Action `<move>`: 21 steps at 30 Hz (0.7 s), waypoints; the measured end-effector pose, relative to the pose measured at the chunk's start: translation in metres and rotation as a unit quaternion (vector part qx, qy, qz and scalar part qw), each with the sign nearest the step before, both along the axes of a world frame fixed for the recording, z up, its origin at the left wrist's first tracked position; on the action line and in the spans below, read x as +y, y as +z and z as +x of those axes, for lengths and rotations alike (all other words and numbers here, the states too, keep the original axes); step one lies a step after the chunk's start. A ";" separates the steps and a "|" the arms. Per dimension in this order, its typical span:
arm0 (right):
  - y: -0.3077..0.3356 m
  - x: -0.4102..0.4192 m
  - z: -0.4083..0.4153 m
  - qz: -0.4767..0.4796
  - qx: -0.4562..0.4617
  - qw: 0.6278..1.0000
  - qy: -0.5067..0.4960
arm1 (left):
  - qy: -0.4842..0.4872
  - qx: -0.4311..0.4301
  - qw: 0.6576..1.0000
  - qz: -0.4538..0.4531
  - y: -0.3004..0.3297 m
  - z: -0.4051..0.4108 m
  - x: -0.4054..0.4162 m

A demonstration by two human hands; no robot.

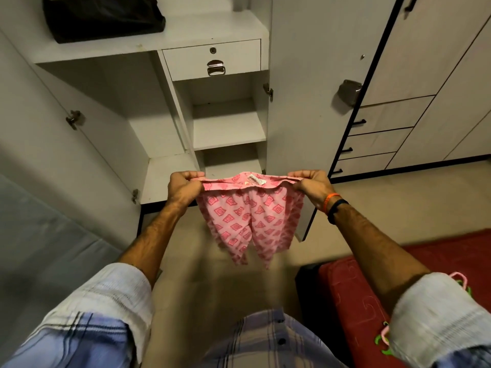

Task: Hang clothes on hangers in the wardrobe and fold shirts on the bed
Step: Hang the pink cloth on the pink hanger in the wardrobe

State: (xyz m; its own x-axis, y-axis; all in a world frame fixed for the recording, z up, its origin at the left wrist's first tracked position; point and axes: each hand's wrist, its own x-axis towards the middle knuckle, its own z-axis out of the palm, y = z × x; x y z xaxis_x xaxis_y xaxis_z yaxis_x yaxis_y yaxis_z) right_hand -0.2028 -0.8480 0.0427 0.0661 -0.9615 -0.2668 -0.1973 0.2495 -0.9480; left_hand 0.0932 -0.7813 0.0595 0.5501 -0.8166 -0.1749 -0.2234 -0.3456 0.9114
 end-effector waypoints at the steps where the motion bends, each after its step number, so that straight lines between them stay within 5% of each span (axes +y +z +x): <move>1: -0.001 0.000 -0.001 -0.017 0.023 1.000 0.005 | -0.008 -0.033 0.999 0.001 -0.001 -0.001 0.001; 5: -0.006 0.000 -0.003 -0.090 0.117 0.989 -0.021 | -0.025 -0.173 0.985 0.004 -0.002 -0.006 0.007; 10: -0.014 0.003 -0.005 -0.125 0.126 0.981 -0.082 | 0.006 -0.219 0.976 -0.002 -0.005 -0.006 0.013; 15: -0.008 0.005 -0.005 -0.046 -0.014 0.996 -0.073 | -0.016 0.027 0.999 -0.006 -0.008 -0.001 0.014; 21: 0.005 0.014 0.003 0.077 -0.288 0.954 -0.021 | -0.030 0.296 0.954 -0.025 -0.006 -0.008 0.016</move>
State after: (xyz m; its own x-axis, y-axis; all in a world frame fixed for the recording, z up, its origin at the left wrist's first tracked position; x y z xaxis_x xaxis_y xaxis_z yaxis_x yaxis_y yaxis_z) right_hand -0.1996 -0.8339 0.0481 0.2071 -0.9186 -0.3365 0.3592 0.3913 -0.8473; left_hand 0.0856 -0.7656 0.0531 0.3186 -0.8588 -0.4012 0.3183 -0.3017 0.8987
